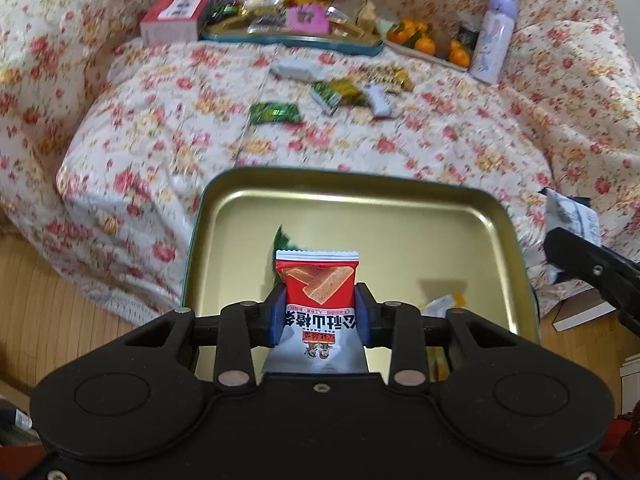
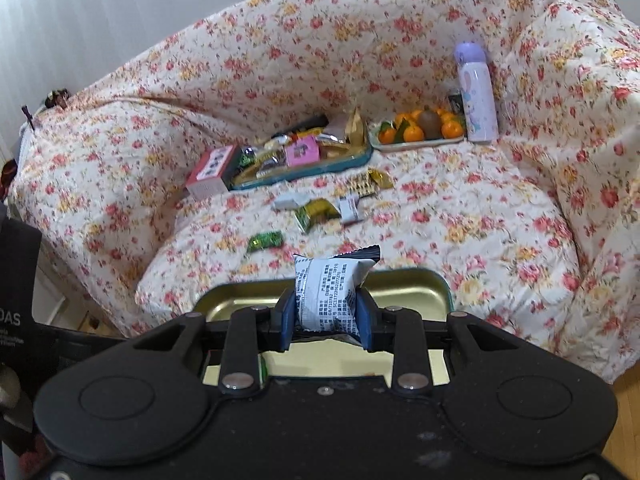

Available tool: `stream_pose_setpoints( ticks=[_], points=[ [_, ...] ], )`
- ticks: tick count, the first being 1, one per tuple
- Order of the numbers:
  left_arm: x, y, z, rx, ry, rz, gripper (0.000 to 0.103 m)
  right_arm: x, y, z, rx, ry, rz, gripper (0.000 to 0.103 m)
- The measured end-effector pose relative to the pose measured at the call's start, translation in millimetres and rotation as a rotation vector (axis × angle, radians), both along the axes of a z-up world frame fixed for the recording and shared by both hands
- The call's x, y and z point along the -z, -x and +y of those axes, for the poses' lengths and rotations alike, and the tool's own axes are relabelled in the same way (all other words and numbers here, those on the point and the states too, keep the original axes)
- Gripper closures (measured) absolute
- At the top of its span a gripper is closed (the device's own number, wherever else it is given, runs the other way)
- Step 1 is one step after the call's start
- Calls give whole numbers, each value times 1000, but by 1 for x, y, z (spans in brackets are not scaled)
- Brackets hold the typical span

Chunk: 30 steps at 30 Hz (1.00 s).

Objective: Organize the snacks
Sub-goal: 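Carry the red wafer packet and white packet over the gold tray with both tools, then open left tool to drop red wafer packet while right tool drops white packet into tray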

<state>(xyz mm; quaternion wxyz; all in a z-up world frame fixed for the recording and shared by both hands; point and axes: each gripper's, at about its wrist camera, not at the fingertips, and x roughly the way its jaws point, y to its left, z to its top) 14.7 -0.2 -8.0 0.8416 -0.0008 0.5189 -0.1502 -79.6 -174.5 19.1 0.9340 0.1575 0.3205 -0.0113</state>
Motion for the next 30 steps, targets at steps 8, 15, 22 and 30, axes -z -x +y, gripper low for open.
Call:
stream_pose_setpoints(
  ticks=[8, 15, 22, 30],
  points=[
    [18, 7, -6, -5, -94, 20, 60, 15, -1, -2, 18, 43, 74, 70],
    [26, 9, -14, 14, -112, 53, 60, 26, -2, -6, 18, 46, 123, 70],
    [28, 9, -17, 25, -124, 69, 58, 30, -3, -6, 18, 64, 137, 70],
    [18, 16, -19, 50, -113, 19, 56, 33, -5, -4, 10, 64, 151, 70]
  ],
)
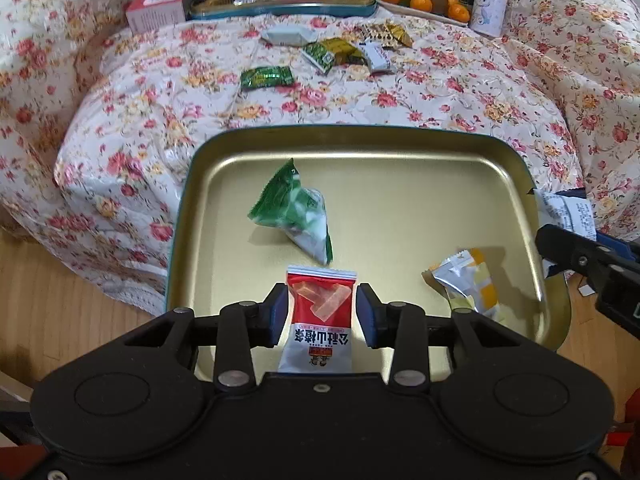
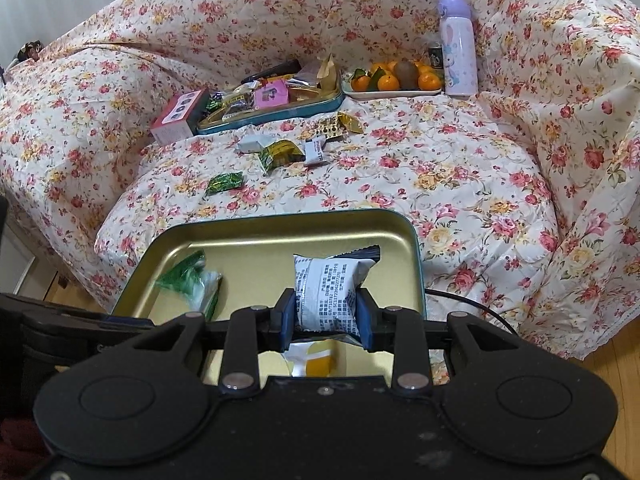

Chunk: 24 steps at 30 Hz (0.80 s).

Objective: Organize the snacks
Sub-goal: 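Open left tool to drop red wafer packet while right tool drops white packet into tray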

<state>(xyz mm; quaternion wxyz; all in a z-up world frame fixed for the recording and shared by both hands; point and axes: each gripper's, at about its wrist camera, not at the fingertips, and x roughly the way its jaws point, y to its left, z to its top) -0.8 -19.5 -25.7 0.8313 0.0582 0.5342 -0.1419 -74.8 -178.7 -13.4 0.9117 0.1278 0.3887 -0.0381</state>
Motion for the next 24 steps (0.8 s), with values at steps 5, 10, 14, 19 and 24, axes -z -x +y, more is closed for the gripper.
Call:
stream_pose_setpoints(
  ticks=[5, 10, 14, 19, 24],
  points=[
    [0, 1, -1, -8, -17, -11, 56, 1, -1, 1, -6, 6, 5, 70],
    [2, 0, 2, -32, -24, -1, 56, 2, -1, 2, -8, 9, 15, 69],
    [4, 0, 4, -40, -30, 10, 56, 4, -2, 4, -18, 6, 32, 68],
    [6, 0, 3, -40, -31, 19, 56, 5, -2, 5, -30, 3, 47, 68],
    [6, 0, 4, -42, -31, 23, 56, 5, -2, 7, -38, 6, 52, 67]
  ],
)
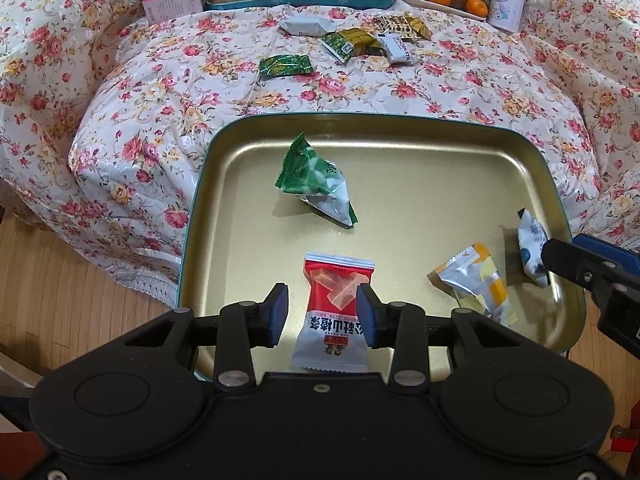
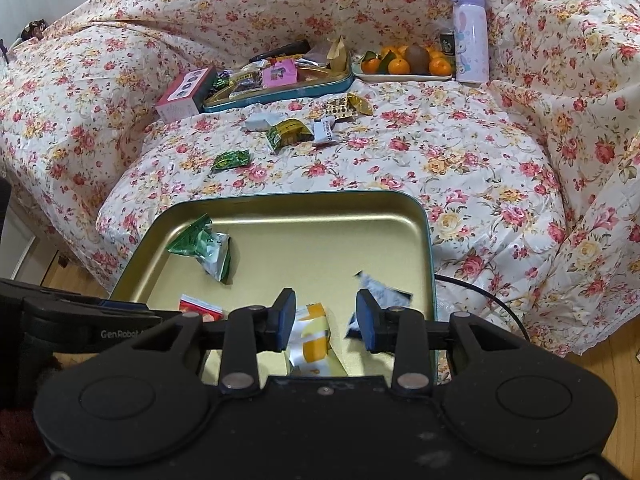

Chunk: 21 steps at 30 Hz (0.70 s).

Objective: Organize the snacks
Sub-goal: 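Open left tool to drop red wafer packet while right tool drops white packet into tray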

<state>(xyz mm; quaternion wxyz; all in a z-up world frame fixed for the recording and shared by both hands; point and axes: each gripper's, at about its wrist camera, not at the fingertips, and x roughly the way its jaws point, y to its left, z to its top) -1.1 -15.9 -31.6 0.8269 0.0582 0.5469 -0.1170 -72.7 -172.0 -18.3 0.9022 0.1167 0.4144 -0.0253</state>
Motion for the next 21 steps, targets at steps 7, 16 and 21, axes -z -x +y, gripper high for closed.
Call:
stream_pose_setpoints(
  ticks=[7, 16, 21],
  points=[
    [1, -1, 0, -1, -1, 10, 56, 0, 0, 0, -3, -5, 1, 66],
    [3, -1, 1, -4, -4, 19, 56, 2, -1, 1, -11, -9, 9, 65],
    [4, -1, 1, -6, -8, 29, 56, 2, 0, 2, -21, -11, 17, 62]
  ],
)
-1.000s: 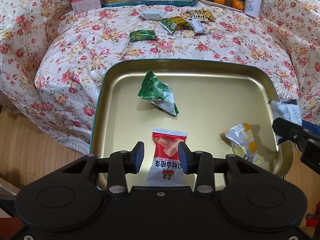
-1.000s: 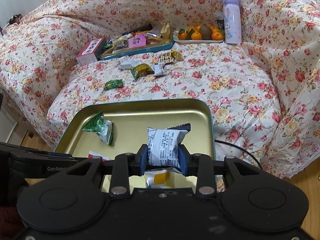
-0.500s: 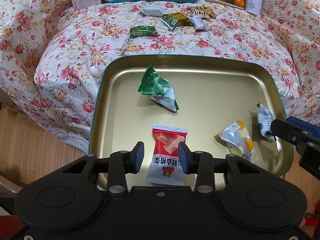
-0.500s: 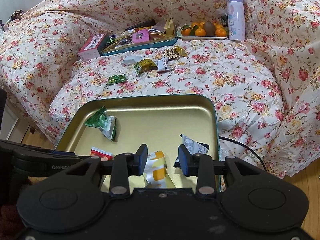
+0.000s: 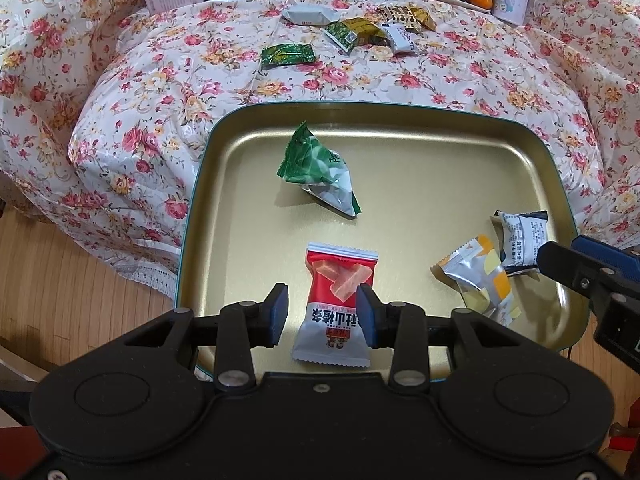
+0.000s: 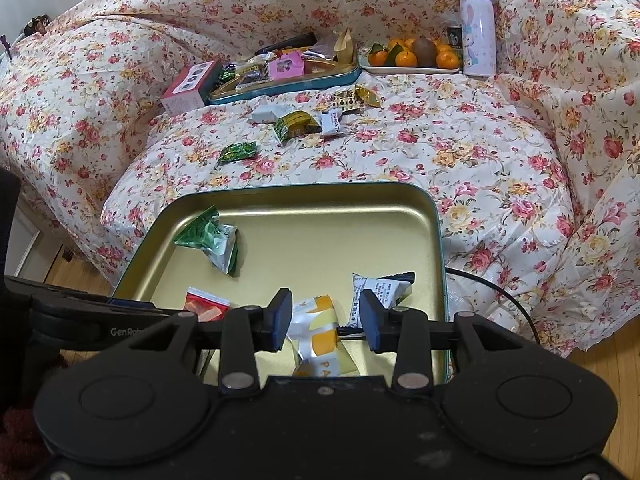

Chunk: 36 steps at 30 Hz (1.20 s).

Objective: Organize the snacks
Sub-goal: 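Open left tool to drop red wafer packet while right tool drops white packet into tray, then withdraw both open tools from the gold tray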

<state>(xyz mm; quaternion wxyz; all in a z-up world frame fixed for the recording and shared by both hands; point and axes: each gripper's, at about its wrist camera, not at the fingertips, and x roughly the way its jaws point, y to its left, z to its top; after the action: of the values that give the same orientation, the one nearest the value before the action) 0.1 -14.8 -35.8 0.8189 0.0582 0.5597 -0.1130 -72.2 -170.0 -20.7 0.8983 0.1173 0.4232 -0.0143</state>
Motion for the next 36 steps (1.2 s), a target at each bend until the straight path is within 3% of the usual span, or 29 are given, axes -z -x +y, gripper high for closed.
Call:
stream_pose_setpoints(
  ticks=[9, 22, 27, 36],
  points=[
    [1, -1, 0, -2, 0, 20, 56, 2, -3, 0, -15, -13, 37, 54],
    [2, -3, -1, 24, -1, 56, 56, 7, -10, -2, -28, -77, 108, 28],
    [-1, -7, 0, 41, 5, 64, 56, 4, -13, -3, -36, -101, 108, 27],
    [-31, -28, 6, 64, -2, -41, 56, -12, -25, -13, -14, -98, 60, 21]
  ],
)
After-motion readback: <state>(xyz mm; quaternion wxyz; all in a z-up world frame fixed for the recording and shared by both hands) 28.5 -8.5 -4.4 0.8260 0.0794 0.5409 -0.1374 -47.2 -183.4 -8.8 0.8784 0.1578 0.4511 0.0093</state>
